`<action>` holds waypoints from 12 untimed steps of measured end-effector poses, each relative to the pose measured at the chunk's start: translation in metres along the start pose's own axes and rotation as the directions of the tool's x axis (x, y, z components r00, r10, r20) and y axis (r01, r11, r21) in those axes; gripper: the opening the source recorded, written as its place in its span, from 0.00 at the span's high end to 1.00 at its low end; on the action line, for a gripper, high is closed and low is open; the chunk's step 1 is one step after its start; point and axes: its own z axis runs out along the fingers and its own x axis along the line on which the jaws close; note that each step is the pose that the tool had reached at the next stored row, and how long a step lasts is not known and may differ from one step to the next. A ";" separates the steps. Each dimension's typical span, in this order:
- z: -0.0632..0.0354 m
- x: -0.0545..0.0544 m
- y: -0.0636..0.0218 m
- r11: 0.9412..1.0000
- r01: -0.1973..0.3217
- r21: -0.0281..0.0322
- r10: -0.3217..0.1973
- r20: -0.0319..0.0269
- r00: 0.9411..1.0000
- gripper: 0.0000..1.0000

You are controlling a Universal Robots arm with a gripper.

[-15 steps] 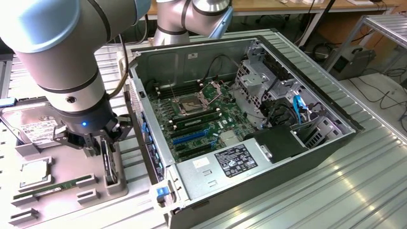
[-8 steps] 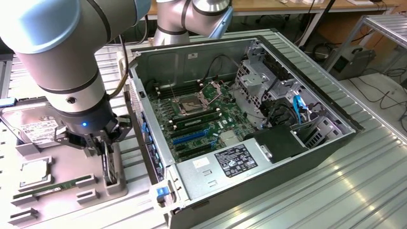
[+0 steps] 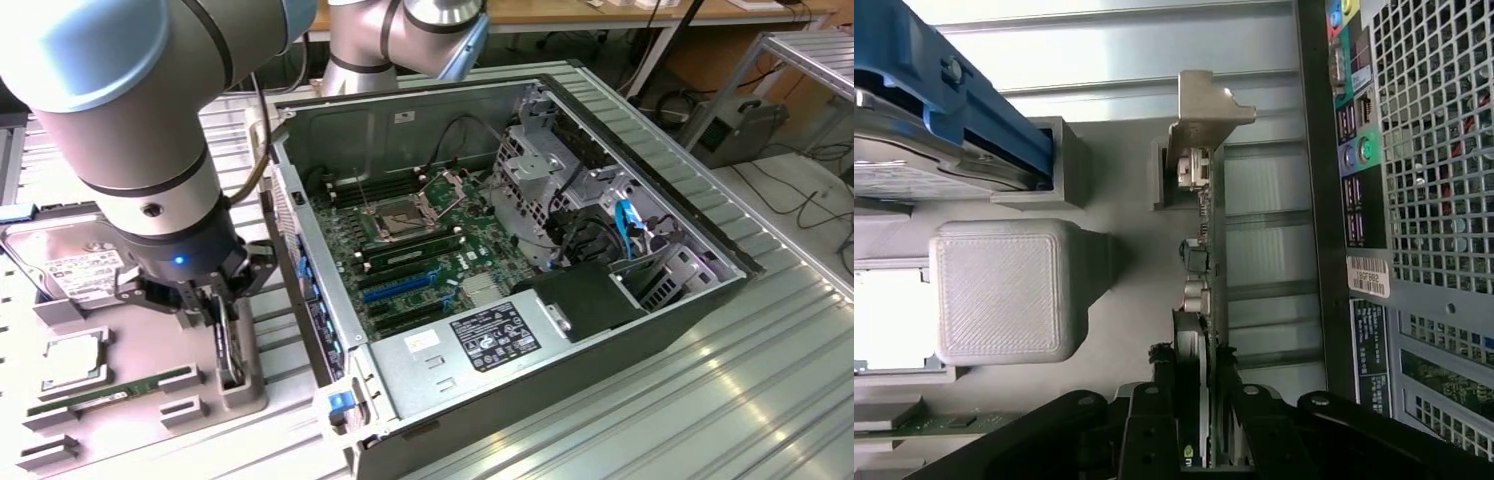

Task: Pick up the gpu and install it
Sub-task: 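Pick up the gpu and move the gpu toward the slot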

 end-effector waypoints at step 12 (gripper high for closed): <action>-0.0006 -0.001 0.0001 0.996 0.092 -0.004 -0.092 -0.005 0.996 0.74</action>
